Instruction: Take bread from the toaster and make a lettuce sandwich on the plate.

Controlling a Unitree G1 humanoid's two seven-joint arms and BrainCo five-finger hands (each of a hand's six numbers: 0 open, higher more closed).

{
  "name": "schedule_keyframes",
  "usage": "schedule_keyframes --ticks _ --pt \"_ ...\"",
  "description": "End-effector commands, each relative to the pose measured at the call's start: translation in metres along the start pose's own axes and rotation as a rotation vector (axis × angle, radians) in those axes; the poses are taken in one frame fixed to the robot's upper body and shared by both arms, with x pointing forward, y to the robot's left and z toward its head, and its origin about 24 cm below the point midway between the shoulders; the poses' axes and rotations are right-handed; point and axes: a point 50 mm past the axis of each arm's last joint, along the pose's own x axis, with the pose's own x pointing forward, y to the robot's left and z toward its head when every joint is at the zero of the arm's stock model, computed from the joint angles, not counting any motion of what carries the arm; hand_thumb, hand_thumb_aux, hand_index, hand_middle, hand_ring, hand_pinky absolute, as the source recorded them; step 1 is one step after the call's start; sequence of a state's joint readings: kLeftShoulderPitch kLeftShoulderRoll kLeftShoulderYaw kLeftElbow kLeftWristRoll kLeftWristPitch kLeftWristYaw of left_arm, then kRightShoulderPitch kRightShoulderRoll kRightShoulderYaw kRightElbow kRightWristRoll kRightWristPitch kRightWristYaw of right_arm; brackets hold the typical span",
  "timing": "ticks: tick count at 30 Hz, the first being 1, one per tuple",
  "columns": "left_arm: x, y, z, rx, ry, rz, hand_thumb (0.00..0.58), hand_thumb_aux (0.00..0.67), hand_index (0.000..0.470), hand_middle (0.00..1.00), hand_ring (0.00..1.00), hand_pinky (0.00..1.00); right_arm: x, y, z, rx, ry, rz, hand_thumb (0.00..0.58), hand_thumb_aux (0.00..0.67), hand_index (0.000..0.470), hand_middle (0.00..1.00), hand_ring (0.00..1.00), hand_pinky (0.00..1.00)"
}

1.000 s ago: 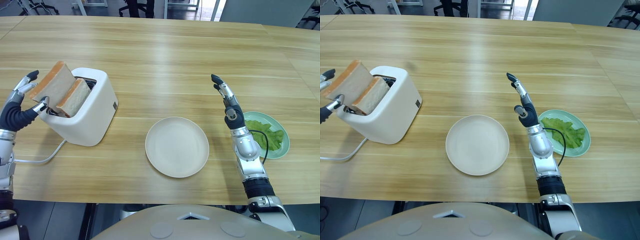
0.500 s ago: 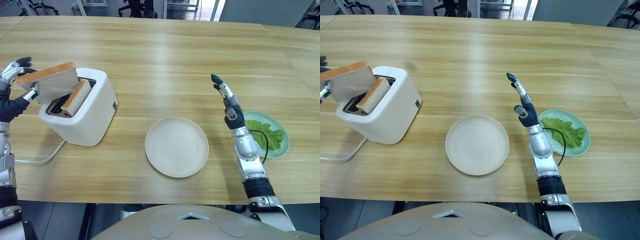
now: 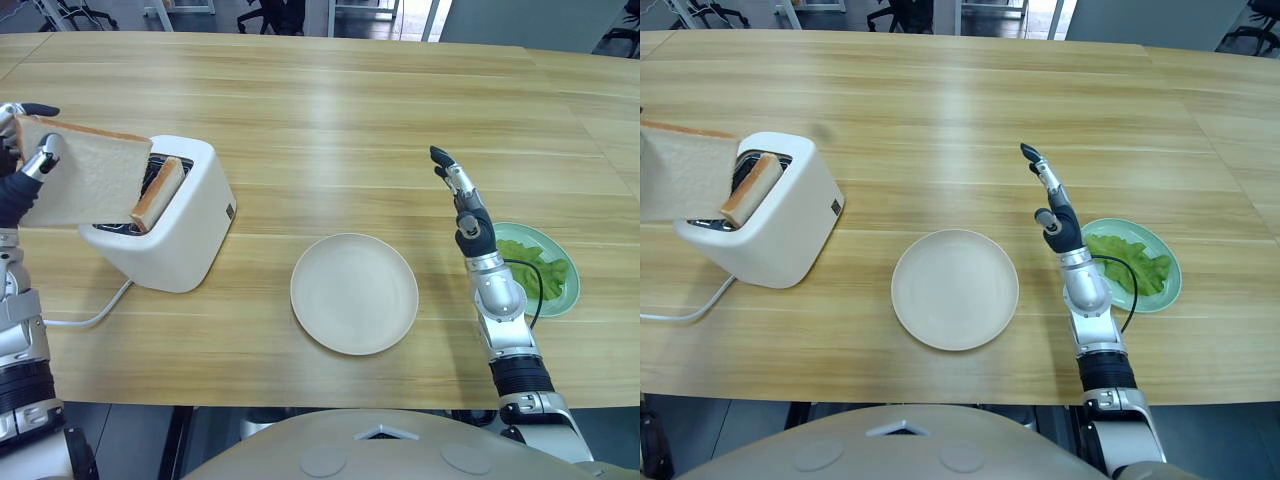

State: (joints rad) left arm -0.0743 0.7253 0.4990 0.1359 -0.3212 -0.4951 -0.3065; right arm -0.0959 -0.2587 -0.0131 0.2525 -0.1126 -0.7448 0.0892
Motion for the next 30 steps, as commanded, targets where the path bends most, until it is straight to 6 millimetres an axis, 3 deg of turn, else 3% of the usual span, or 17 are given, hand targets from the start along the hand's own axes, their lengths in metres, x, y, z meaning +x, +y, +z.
schedule_keyframes --ticks 1,7,16,21,24,30 --pt "0.009 0.004 0.012 -0.049 -0.056 0.034 0.580 0.670 0.460 1.00 1.00 1.00 -0.002 -0.012 -0.001 -0.030 0.013 -0.031 0.000 0.000 0.000 0.00 0.00 0.00" --pt "0.016 0.010 0.027 -0.171 -0.110 0.094 0.580 0.670 0.460 1.00 1.00 1.00 -0.006 -0.030 -0.004 -0.086 0.040 -0.071 0.000 0.000 0.000 0.00 0.00 0.00" --pt "0.034 -0.036 0.048 -0.397 -0.193 -0.078 0.580 0.670 0.460 1.00 1.00 1.00 -0.016 -0.053 -0.010 -0.158 0.087 -0.117 0.000 0.000 0.000 0.00 0.00 0.00" --pt "0.038 -0.082 0.058 -0.552 -0.209 -0.257 0.580 0.670 0.460 1.00 1.00 1.00 -0.024 -0.069 -0.017 -0.270 0.152 -0.133 0.000 0.000 0.000 0.00 0.00 0.00" --pt "0.034 -0.135 0.059 -0.677 -0.176 -0.476 0.580 0.670 0.460 1.00 1.00 1.00 -0.035 -0.087 -0.027 -0.444 0.249 -0.138 0.000 0.000 0.000 0.00 0.00 0.00" --pt "0.020 -0.199 0.051 -0.731 -0.106 -0.740 0.580 0.670 0.460 1.00 1.00 1.00 -0.052 -0.111 -0.038 -0.785 0.383 -0.106 0.000 0.000 0.000 0.00 0.00 0.00"
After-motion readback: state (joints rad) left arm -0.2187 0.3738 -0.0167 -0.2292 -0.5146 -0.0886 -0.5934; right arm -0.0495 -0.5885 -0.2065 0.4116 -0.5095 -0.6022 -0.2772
